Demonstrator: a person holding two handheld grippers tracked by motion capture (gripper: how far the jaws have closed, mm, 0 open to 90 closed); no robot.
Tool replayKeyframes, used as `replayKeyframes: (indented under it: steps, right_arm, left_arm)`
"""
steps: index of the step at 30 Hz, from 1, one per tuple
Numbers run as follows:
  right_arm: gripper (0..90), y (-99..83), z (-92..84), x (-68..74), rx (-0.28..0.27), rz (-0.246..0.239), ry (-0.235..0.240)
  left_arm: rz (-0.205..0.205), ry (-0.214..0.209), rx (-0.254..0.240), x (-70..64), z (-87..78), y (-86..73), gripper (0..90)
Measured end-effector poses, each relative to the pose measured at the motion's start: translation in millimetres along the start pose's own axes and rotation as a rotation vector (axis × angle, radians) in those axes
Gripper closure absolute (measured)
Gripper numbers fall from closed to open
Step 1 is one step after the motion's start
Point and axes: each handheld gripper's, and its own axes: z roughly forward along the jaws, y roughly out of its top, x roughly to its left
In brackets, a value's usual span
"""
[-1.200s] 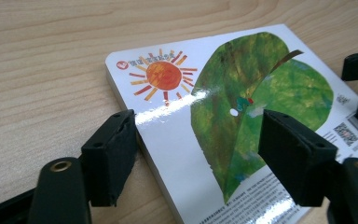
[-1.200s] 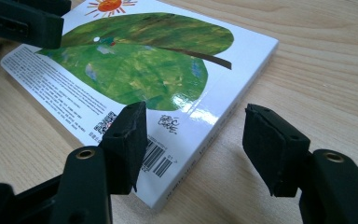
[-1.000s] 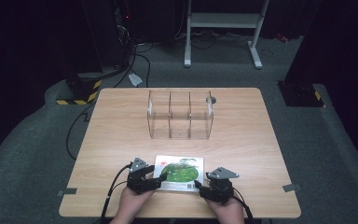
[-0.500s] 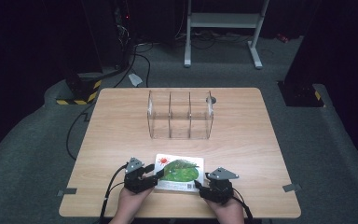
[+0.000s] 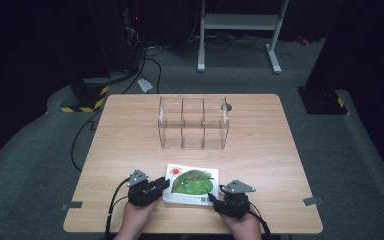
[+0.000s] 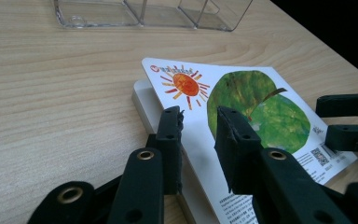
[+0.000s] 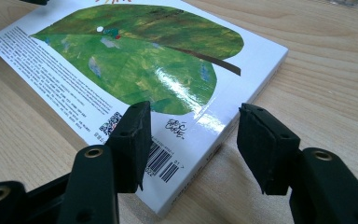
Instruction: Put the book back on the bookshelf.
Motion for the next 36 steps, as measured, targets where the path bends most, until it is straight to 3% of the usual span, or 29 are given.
replayKeyframes:
  steps: [4, 7, 9, 12, 15, 17, 19, 21, 23, 25, 27, 29, 36]
  right_arm:
    - [45.3, 0.1, -0.1, 0.7, 0.001, 0.000, -0.001]
    - [45.6, 0.3, 0.4, 1.3, -0.001, -0.001, -0.003]
    - [45.9, 0.5, 1.0, 1.7, -0.004, -0.010, -0.004]
    - [45.9, 0.7, 1.2, 2.3, -0.004, -0.010, -0.005]
    - [45.9, 0.5, 1.3, 1.2, -0.003, -0.002, 0.003]
    - [45.8, 0.2, 1.4, 0.7, -0.005, 0.000, 0.005]
    - [45.9, 0.2, 1.3, 0.9, -0.004, 0.000, 0.005]
    - [45.9, 0.1, 1.3, 1.0, -0.006, -0.002, 0.004]
    - [45.9, 0.0, 1.2, 1.2, -0.007, -0.004, 0.003]
    - [45.9, 0.1, 1.2, 1.1, -0.007, -0.008, 0.003]
    - [45.9, 0.1, 1.3, 0.8, -0.007, -0.008, 0.005]
    - [46.7, 0.2, 1.2, 1.2, -0.006, -0.007, 0.005]
    - [48.9, 1.5, 0.8, 3.6, 0.000, -0.029, -0.003]
  left_arm:
    - [0.002, 0.016, 0.000, 0.6, 0.4, -1.2, 74.1]
    - [0.001, 0.044, -0.018, 0.4, -0.9, -1.2, 83.5]
    - [0.005, 0.054, -0.003, 0.1, 0.7, -1.4, 86.0]
    - [0.016, 0.069, 0.034, 2.0, 4.9, -2.5, 85.5]
    - [0.014, 0.055, 0.033, 0.8, 6.5, -2.2, 85.6]
    - [0.046, 0.081, 0.043, -2.8, 8.5, -2.2, 84.8]
    - [0.048, 0.090, 0.046, -3.2, 10.6, -1.7, 81.7]
    - [0.024, 0.102, 0.054, -1.7, 12.8, -0.5, 72.7]
    - [-0.005, 0.090, 0.084, 0.6, 17.2, 0.0, 62.3]
    - [-0.020, 0.045, 0.126, 1.3, 21.8, -0.4, 57.3]
    - [-0.039, 0.030, 0.130, 1.1, 22.2, 0.6, 52.5]
    - [-0.062, 0.025, 0.127, 1.0, 21.6, 0.3, 52.4]
    - [-0.049, 0.015, 0.064, -0.9, 10.8, 3.6, 59.8]
